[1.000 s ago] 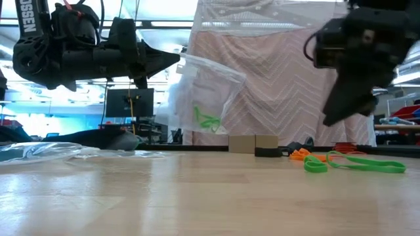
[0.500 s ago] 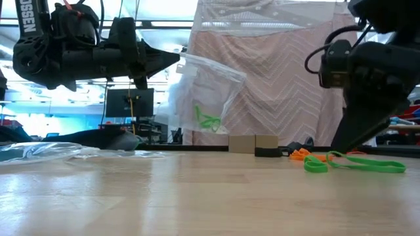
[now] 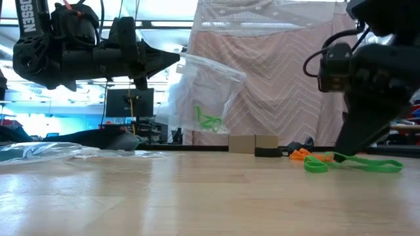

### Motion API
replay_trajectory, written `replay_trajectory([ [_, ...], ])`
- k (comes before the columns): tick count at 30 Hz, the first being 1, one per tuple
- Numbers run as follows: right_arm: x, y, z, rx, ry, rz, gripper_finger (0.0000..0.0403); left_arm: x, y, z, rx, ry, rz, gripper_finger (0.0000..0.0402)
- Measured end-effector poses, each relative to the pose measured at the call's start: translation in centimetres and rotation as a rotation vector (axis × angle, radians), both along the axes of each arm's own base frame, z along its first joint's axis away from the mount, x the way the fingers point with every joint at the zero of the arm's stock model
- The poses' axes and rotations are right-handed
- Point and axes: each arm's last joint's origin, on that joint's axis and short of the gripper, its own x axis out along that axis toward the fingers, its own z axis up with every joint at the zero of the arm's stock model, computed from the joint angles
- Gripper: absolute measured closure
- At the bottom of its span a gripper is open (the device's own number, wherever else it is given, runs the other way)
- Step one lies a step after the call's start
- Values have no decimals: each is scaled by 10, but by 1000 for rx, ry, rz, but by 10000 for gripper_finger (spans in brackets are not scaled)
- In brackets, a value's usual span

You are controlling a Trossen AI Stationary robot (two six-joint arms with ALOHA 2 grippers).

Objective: Sort rubber bands
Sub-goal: Put the green rubber band into the transparent zip bag

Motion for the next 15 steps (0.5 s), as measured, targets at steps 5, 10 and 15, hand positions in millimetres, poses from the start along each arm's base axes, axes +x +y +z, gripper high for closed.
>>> replay_trajectory([
  [5,-3,-3,14,-29,-53,23,276,0,0,0,-1,0,0,398],
  [10,-3,-3,10,-49,-34,31,276,0,0,0,-1,0,0,398],
  [15,0,-1,3,-42,-13,43,276,0,0,0,-1,0,0,398],
])
